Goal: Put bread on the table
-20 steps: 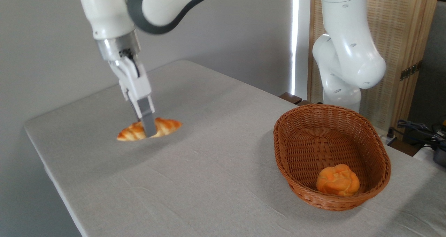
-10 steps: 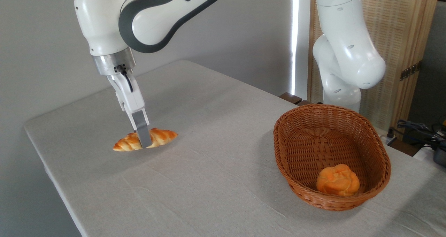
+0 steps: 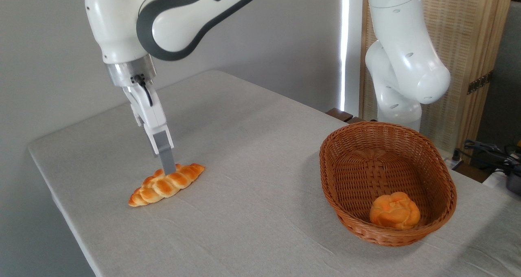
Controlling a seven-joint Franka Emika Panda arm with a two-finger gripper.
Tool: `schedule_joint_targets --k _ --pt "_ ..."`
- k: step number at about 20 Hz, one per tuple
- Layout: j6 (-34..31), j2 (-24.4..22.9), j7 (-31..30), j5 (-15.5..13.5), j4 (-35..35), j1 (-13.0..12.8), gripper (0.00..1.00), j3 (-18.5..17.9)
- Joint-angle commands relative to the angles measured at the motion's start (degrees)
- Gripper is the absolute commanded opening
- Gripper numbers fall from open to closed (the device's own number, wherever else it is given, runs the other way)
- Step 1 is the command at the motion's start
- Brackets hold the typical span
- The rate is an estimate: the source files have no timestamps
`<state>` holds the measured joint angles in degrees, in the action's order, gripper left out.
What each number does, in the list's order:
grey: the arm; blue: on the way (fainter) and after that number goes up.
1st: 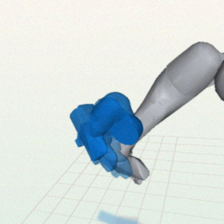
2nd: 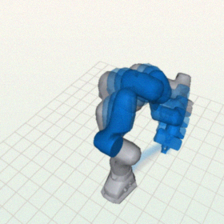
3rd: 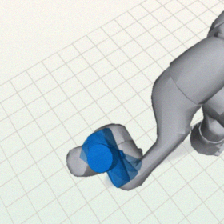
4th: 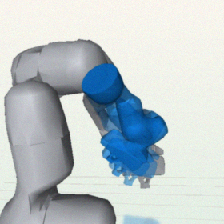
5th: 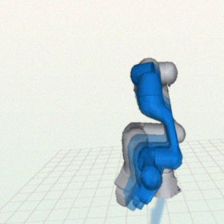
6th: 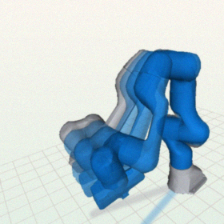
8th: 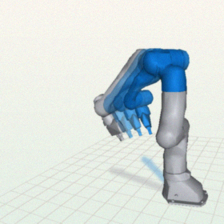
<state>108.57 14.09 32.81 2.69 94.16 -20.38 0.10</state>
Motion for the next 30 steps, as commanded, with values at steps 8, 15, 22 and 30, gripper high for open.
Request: schedule_joint_targets --k 8,15,22,30 --pt "-12.24 -12.94 1.27 -1.37 -0.38 16.78 1.00 6.49" --pt "-16.99 -14.53 8.48 -4.53 -2.31 17.22 1.00 1.13" --pt "-17.52 -14.53 9.99 -5.50 -3.63 16.08 1.00 -2.03" --pt "-17.52 -14.35 9.21 -5.33 -3.63 15.20 1.00 -2.74"
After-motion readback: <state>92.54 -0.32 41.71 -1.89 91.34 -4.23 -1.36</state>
